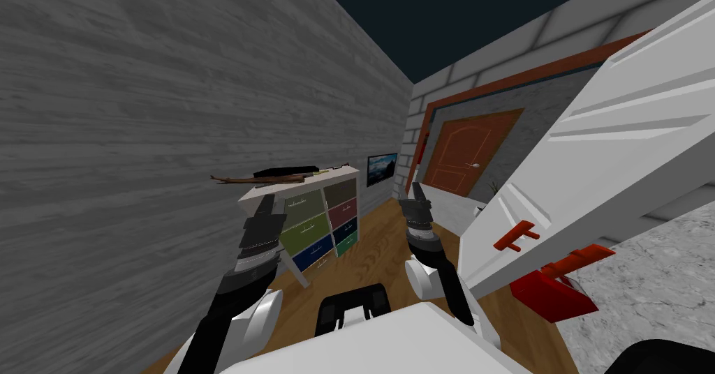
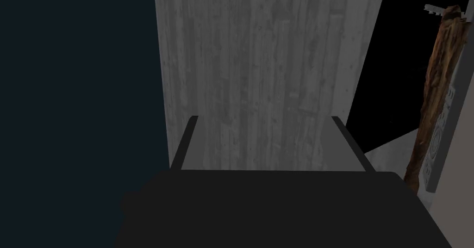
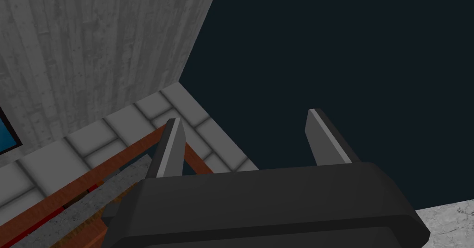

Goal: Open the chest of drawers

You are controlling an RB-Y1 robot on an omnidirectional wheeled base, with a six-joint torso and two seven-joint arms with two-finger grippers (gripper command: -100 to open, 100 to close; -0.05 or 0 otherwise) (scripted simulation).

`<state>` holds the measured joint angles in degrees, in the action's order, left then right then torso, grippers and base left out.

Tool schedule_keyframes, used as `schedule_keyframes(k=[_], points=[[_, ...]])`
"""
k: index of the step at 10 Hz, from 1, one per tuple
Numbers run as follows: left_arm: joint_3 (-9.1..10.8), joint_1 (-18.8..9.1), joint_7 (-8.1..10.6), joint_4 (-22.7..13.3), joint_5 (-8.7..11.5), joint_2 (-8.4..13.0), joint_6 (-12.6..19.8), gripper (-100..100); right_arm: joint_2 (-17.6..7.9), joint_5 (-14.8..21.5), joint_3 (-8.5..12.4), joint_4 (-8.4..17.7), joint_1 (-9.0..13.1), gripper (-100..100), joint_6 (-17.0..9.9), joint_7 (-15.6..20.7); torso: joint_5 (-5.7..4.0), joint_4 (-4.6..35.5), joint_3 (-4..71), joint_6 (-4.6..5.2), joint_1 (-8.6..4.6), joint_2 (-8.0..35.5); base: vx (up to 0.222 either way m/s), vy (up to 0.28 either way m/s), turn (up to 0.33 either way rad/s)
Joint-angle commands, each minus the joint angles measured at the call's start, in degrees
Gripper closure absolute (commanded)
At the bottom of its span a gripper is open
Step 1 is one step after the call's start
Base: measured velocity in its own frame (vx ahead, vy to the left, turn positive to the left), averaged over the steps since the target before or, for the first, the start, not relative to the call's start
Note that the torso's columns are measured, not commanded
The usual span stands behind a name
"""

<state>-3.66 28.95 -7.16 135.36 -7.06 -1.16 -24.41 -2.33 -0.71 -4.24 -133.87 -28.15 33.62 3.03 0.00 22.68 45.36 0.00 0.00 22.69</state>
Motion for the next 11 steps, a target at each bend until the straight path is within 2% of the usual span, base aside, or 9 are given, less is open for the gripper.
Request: schedule_keyframes(k=[1, 3, 4, 5, 7, 11], points=[[0.00, 0.00, 0.00, 0.00, 0.00, 0.00, 0.00, 0, 0.00, 0.00, 0.00, 0.00, 0.00, 0, 0.00, 0.00, 0.00, 4.23, 8.45, 0.00, 0.00, 4.24, 0.000, 0.000, 0.000], [0.00, 0.00, 0.00, 0.00, 0.00, 0.00, 0.00, 0, 0.00, 0.00, 0.00, 0.00, 0.00, 0, 0.00, 0.00, 0.00, 12.69, 25.37, 0.00, 0.00, 12.70, 0.000, 0.000, 0.000], [0.11, -0.17, -0.02, -0.66, 0.03, 2.43, -0.08, -100, 0.00, 0.00, 0.00, 0.00, 0.00, 0, 0.00, 0.00, 0.00, 16.92, 33.83, 0.00, 0.00, 16.93, 0.014, -0.013, 0.013], [0.22, -0.32, -0.05, -1.27, 0.07, 3.98, -0.17, -100, 0.00, 0.00, 0.00, 0.02, -0.01, 0, 0.00, 0.00, 0.00, 18.80, 37.78, 0.00, -0.02, 18.83, 0.020, -0.028, 0.018], [0.53, -0.77, -0.12, -2.96, 0.15, 6.55, -0.45, -100, 0.01, 0.00, -0.01, 0.02, -0.01, 0, 0.00, 0.00, -0.03, 19.51, 39.19, 0.00, -0.09, 19.46, 0.035, -0.054, 0.024], [1.45, -2.09, -0.32, -8.03, 0.41, 9.57, -1.22, -100, 0.01, 0.00, -0.01, 0.02, -0.01, 0, 0.00, 0.00, -0.01, 19.60, 39.20, 0.00, -0.05, 19.61, 0.054, -0.072, 0.034]])
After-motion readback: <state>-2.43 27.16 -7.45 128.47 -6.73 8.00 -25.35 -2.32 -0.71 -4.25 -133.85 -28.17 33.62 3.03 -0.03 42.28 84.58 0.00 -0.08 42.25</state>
